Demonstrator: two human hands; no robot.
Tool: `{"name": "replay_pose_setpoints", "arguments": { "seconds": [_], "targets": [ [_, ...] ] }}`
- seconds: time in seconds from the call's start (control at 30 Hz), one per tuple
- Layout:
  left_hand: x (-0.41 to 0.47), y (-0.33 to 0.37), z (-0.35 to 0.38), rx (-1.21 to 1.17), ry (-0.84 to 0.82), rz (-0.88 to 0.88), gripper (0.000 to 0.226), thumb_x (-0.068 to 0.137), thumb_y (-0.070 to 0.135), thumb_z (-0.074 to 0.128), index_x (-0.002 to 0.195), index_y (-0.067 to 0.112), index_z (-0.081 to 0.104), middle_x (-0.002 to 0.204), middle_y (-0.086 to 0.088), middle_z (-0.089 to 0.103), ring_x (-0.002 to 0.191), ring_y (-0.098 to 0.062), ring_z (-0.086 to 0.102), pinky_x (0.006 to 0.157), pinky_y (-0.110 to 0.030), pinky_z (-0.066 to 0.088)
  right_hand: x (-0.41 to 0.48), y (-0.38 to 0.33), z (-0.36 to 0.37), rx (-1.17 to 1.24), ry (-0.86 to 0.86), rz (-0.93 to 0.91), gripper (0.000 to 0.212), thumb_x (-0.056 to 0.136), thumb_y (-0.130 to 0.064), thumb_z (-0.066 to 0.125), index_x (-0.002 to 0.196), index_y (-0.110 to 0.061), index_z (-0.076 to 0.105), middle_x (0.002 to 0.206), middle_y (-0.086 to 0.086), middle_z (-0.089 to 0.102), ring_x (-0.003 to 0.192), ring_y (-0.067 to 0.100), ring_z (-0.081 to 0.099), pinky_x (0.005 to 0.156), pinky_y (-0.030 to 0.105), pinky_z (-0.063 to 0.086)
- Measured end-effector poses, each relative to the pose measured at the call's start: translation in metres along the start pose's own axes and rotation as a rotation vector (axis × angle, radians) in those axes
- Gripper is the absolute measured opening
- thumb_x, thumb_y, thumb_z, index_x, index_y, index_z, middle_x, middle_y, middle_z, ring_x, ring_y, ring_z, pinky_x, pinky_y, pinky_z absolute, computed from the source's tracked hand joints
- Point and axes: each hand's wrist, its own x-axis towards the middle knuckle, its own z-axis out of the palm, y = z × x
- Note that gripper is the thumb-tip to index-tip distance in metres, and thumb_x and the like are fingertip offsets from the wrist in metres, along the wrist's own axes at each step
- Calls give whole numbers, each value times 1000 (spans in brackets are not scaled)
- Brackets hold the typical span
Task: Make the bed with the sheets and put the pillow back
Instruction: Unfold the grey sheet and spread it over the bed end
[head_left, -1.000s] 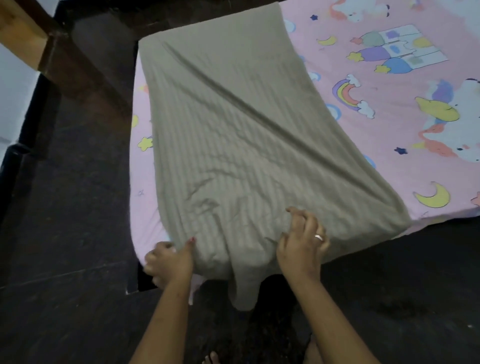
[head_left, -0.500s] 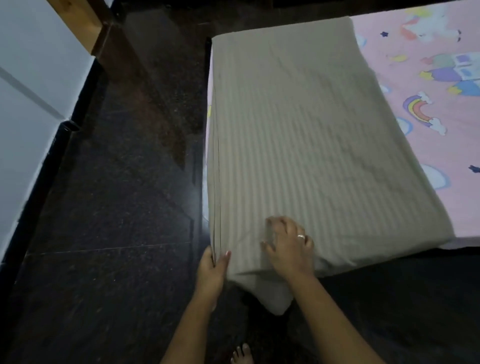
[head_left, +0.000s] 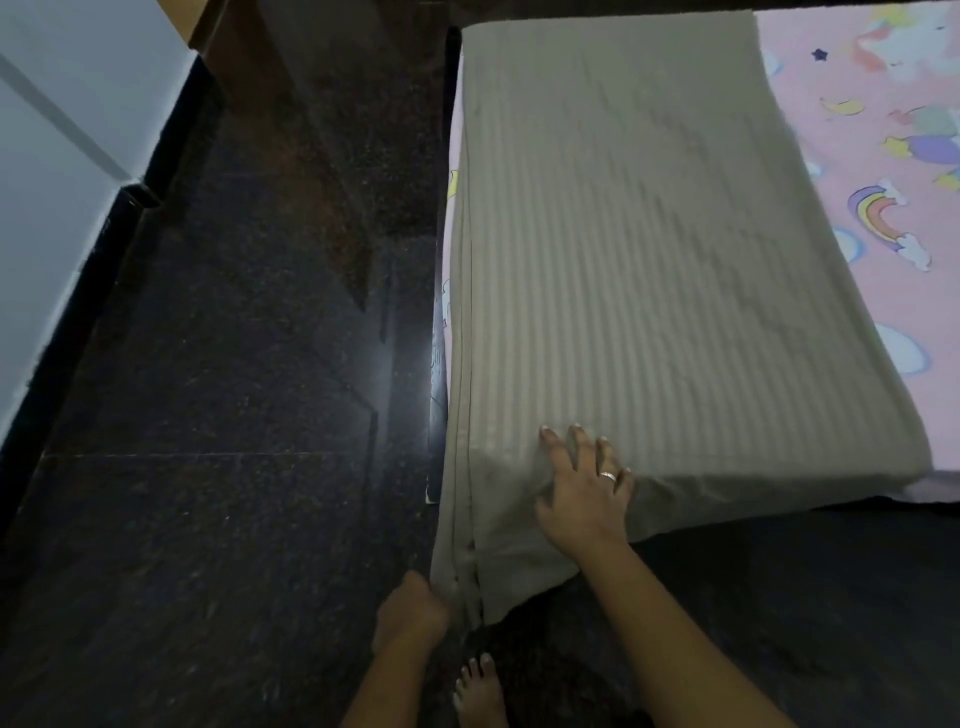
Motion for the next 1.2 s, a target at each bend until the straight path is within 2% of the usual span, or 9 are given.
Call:
{"name": "replay_pose_setpoints", "arguments": {
  "seconds": [0.23, 0.4, 0.53, 0.7, 0.77, 0.87, 0.93, 1.07, 1.2],
  "targets": [
    [-38, 49, -3, -216, 244, 221, 8, 90, 23, 52, 96, 25, 56, 106, -2, 65, 97, -25, 60, 71, -27, 42, 5, 56, -21, 233, 131, 86, 64, 81, -19, 58, 139, -34, 37, 146, -4, 28, 135, 22, 24, 108, 43, 25],
    [-63, 119, 14, -279, 296, 461, 6, 89, 18, 57, 94, 21, 58, 95, -4, 69, 88, -25, 62, 71, -30, 46, 14, 160, -54, 416, 311, 415, 54, 82, -9, 55, 134, -20, 47, 140, 10, 36, 128, 34, 33, 106, 43, 31],
    [-85, 184, 50, -226, 298, 596, 9, 87, 16, 57, 96, 16, 59, 94, -8, 69, 90, -29, 62, 75, -37, 50, 17, 261, -84, 555, 348, 697, 52, 88, -12, 51, 138, -16, 40, 143, 15, 29, 132, 37, 25, 108, 45, 26],
    [-95, 223, 77, -193, 263, 734, 10, 87, 16, 56, 97, 17, 57, 91, 0, 66, 88, -25, 61, 74, -35, 50, 23, 312, -106, 580, 385, 722, 57, 92, -19, 50, 145, -14, 30, 151, 7, 23, 133, 37, 22, 107, 46, 27],
    [-107, 250, 102, -161, 221, 777, 11, 88, 14, 55, 99, 17, 56, 88, 6, 63, 86, -20, 60, 72, -31, 47, 28, 340, -112, 586, 376, 748, 55, 93, -28, 53, 142, -12, 35, 149, 7, 26, 132, 37, 23, 105, 45, 30],
    [-120, 288, 130, -151, 184, 835, 10, 88, 13, 54, 96, 20, 53, 87, 8, 61, 86, -17, 61, 71, -29, 46, 40, 353, -116, 531, 351, 701, 41, 89, -41, 55, 119, -13, 55, 137, 10, 36, 126, 35, 30, 98, 43, 37],
    [-130, 313, 149, -141, 183, 867, 10, 90, 14, 54, 96, 21, 53, 87, 7, 59, 86, -18, 61, 73, -33, 49, 47, 354, -120, 481, 296, 646, 36, 92, -43, 52, 110, -12, 58, 129, 12, 43, 122, 35, 34, 95, 41, 38],
    [-148, 360, 178, -130, 194, 922, 11, 90, 16, 54, 100, 21, 54, 87, 7, 60, 85, -17, 61, 75, -40, 52, 52, 359, -126, 496, 254, 533, 22, 99, -36, 37, 95, -17, 46, 105, 12, 61, 105, 32, 52, 89, 41, 36],
    [-158, 391, 195, -7, 182, 958, 19, 88, 18, 55, 106, 20, 49, 89, 3, 63, 87, -20, 60, 75, -36, 49, 37, 383, -121, 527, 296, 514, 21, 101, -36, 33, 93, -17, 39, 94, 14, 62, 87, 35, 56, 72, 36, 38]
  ]
}}
